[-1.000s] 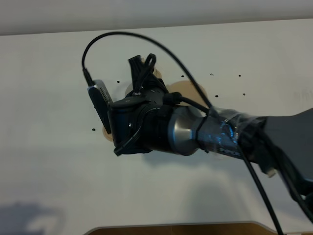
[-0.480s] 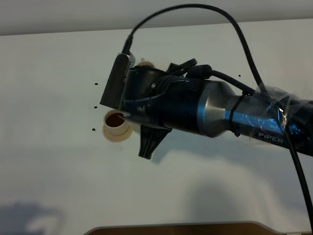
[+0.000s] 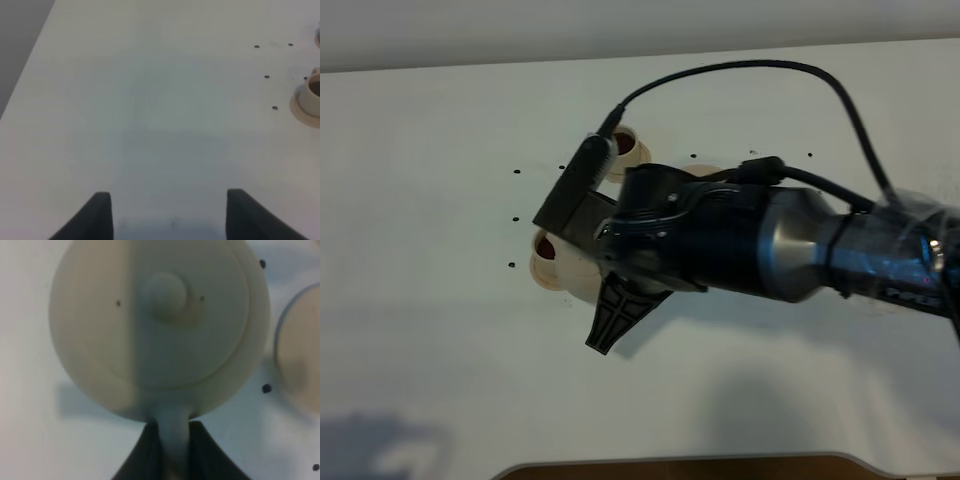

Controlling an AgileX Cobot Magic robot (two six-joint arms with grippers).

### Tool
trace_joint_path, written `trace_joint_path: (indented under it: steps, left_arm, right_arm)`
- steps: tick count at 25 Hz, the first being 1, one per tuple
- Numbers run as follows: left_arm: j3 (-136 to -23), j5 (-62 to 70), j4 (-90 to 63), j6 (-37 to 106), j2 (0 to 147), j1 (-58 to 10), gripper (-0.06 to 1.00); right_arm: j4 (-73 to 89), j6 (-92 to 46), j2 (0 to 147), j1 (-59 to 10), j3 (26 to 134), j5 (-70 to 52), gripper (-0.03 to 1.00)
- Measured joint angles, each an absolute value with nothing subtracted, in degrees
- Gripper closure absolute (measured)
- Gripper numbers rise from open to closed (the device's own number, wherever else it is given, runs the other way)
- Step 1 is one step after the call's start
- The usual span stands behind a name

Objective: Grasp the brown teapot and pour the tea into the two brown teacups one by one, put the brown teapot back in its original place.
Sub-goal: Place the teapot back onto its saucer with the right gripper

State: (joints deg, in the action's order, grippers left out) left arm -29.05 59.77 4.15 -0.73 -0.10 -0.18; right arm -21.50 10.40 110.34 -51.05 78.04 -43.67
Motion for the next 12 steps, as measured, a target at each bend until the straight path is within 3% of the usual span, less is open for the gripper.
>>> trace_joint_path:
  steps: [12]
  left_arm:
    - [-29.05, 59.77, 4.15, -0.73, -0.10, -0.18, 0.41]
  right_arm:
    - [-19.15, 10.77, 108.75, -48.28, 71.99, -33.63, 0.86]
